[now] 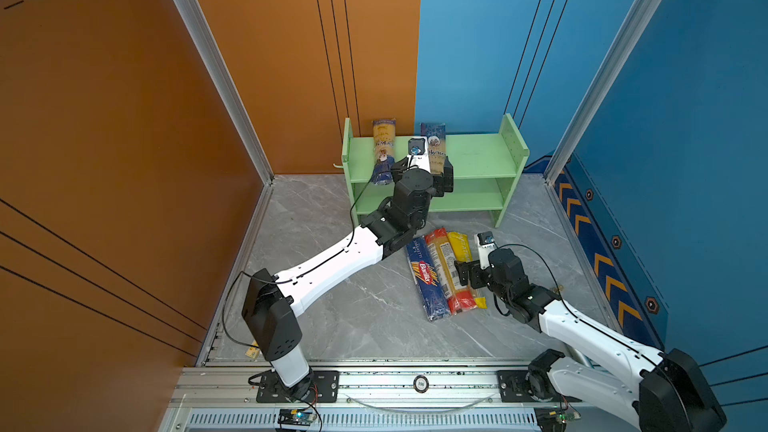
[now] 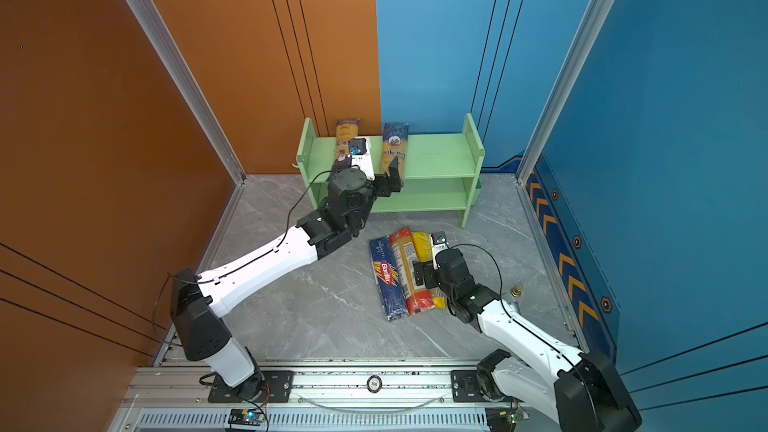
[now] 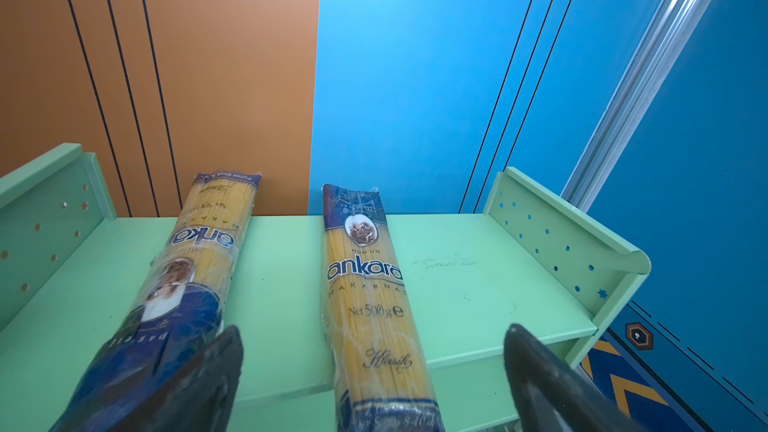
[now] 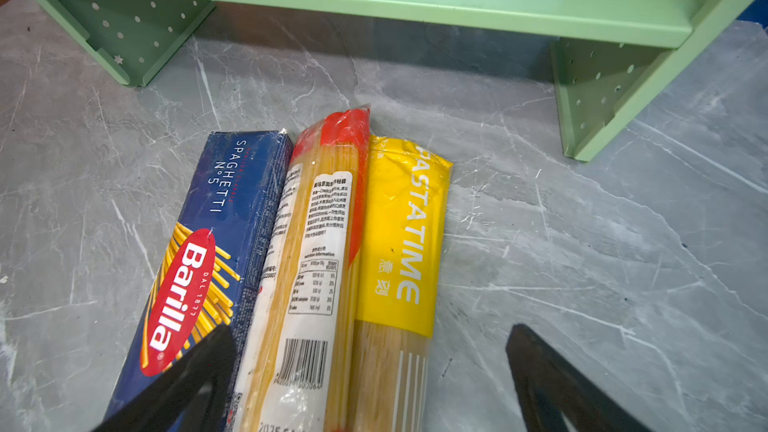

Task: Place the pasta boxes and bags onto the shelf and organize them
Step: 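Raise the left gripper up and back away from the shelf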

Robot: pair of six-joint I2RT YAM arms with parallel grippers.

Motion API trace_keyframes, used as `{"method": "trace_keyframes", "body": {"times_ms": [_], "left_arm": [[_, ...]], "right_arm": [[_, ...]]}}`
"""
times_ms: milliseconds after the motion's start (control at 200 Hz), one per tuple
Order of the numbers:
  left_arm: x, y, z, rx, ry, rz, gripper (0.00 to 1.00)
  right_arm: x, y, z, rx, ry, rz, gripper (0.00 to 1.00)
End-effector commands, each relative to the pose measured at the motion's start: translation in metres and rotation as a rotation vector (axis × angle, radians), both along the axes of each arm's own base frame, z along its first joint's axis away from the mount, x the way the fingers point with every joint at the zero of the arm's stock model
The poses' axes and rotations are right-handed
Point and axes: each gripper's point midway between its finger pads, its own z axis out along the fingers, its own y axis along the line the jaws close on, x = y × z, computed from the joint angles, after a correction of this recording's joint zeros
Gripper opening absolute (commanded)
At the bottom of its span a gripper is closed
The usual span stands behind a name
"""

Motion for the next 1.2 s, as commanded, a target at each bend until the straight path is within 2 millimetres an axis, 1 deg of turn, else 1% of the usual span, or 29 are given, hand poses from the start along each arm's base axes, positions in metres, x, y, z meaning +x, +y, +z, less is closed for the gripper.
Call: {"method": "trace_keyframes", "body": {"times_ms": [0, 185, 370, 446, 471, 476, 491, 521, 541, 576, 631, 751, 981, 1197], "left_arm": [[-0.022, 0.008, 0.012, -0.048, -0.023, -0.049, 0.98], [-0.052, 0.042, -0.003, -0.065, 0.0, -0.059, 0.98], [-0.081, 0.072, -0.023, -0.08, 0.024, -0.073, 0.98], [-0.091, 0.084, -0.029, -0.08, 0.034, -0.068, 0.98], [-0.093, 0.088, -0.027, -0.082, 0.033, -0.065, 0.98], [-0.094, 0.089, -0.033, -0.074, 0.042, -0.062, 0.98], [-0.095, 0.091, -0.041, -0.061, 0.055, -0.058, 0.98], [-0.097, 0.095, -0.045, -0.054, 0.065, -0.054, 0.98], [-0.099, 0.097, -0.048, -0.05, 0.071, -0.054, 0.98], [-0.101, 0.101, -0.051, -0.045, 0.08, -0.052, 0.98], [-0.105, 0.104, -0.06, -0.031, 0.099, -0.055, 0.98], [-0.111, 0.109, -0.079, -0.022, 0.13, -0.064, 0.98], [-0.118, 0.113, -0.11, 0.0, 0.166, -0.098, 0.98], [-0.123, 0.126, -0.134, -0.005, 0.207, -0.091, 0.98]], "right_arm": [[-0.002, 0.001, 0.011, 0.002, -0.004, -0.009, 1.0], [-0.006, 0.004, 0.021, -0.021, -0.023, -0.004, 1.0], [-0.011, 0.009, 0.027, -0.058, -0.037, 0.002, 1.0], [-0.015, 0.013, 0.032, -0.067, -0.034, 0.013, 1.0], [-0.017, 0.014, 0.033, -0.071, -0.036, 0.017, 1.0], [-0.017, 0.015, 0.033, -0.071, -0.037, 0.02, 1.0], [-0.018, 0.015, 0.034, -0.071, -0.039, 0.022, 1.0], [-0.018, 0.014, 0.036, -0.074, -0.046, 0.013, 1.0], [-0.023, 0.021, 0.037, -0.074, -0.053, 0.038, 1.0], [-0.025, 0.024, 0.039, -0.074, -0.06, 0.044, 1.0], [-0.028, 0.027, 0.042, -0.077, -0.067, 0.049, 1.0], [-0.034, 0.036, 0.04, -0.091, -0.066, 0.072, 1.0], [-0.044, 0.058, 0.027, -0.106, -0.02, 0.127, 1.0], [-0.051, 0.082, 0.016, -0.103, 0.007, 0.151, 1.0]]}}
